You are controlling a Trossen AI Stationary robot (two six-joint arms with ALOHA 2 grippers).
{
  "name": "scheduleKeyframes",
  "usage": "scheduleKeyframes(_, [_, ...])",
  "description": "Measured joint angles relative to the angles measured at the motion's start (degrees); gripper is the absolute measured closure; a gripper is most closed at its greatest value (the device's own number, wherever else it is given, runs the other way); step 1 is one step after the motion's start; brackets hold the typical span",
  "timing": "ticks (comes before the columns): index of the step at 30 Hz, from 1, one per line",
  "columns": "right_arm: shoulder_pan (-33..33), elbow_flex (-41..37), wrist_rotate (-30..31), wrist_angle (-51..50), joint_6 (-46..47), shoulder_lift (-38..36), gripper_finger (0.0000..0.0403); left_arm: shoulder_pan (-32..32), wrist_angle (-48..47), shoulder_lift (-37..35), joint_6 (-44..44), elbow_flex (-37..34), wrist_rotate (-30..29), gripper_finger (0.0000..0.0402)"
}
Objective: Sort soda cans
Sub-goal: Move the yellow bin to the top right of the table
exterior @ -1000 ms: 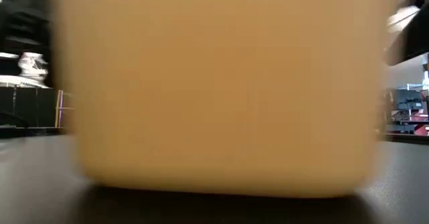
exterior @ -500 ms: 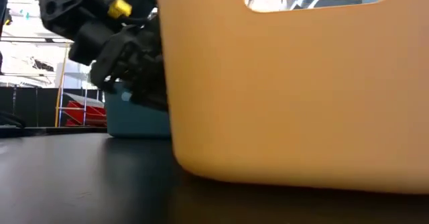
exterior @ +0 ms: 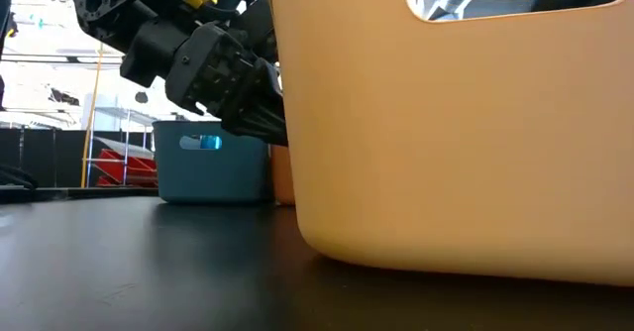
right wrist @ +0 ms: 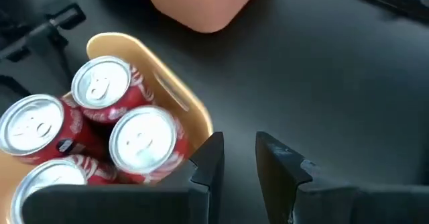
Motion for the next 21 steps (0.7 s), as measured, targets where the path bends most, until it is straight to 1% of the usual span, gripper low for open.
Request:
scheduleKeyframes(3, [-7.24, 0.00, -5.31, 6.99, -17.78, -2.33, 0.0301, 0.00, -4.92, -2.40, -0.04, 0.07, -0.01, 0.0229])
scheduleKeyframes(6, [-12.77, 0.00, -9.00, 13.83, -35.56, -2.65, 0.0302, 0.00, -12.26, -7.12, -0.04, -0.10, -0.01, 0.0229])
scheduleKeyframes(9, [-16.60, 0.00, -13.51, 19.90, -48.49, -1.60, 0.0306, -0.03, -16.69, -13.04, -0.01, -1.35, -0.01, 0.0229])
scheduleKeyframes(12, [-19.69, 0.00, -17.83, 23.53, -54.57, 0.38, 0.0313, -0.63, -19.35, -18.70, -0.15, -3.25, -0.12, 0.0229])
scheduleKeyframes(16, [-22.05, 0.00, -19.68, 23.71, -57.54, 3.95, 0.0321, -1.46, -19.76, -25.07, -0.57, -6.61, -1.93, 0.0229])
scheduleKeyframes(21, [-22.02, 0.00, -21.67, 23.69, -59.28, 7.99, 0.0323, -1.88, -22.07, -31.14, -2.28, -10.51, -6.03, 0.0229])
